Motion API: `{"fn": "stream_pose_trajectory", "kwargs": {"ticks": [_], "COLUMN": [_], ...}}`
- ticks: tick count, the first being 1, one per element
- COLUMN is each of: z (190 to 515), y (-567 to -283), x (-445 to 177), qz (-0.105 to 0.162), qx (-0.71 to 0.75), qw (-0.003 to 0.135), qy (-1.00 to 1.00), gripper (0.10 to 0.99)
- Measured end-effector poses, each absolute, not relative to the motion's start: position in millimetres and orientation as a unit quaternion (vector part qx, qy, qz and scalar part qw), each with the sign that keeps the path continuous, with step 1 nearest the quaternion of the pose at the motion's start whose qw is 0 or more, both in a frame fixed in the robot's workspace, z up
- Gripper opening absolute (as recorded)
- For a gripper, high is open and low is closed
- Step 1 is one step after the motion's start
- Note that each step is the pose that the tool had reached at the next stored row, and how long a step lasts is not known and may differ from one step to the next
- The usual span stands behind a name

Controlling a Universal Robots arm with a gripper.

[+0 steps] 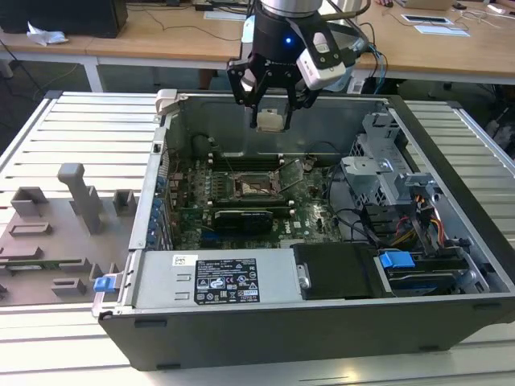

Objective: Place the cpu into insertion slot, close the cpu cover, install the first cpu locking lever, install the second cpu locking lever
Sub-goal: 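Place the cpu into insertion slot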

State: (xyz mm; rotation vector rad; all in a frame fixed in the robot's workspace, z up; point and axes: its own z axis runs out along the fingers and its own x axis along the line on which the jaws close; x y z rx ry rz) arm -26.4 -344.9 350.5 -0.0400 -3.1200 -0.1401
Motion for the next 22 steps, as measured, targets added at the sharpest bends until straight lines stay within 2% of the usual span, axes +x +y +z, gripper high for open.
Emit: {"fn": "stream_pose_trajectory", "kwargs": {"ticks": [22], "z": [334.0], "y": [-344.9], "x": [-26.4], "qz": [-0.045], "qx": [-0.013], "qw": [0.009], "qy": [-0.999], "gripper": [0.545]}}
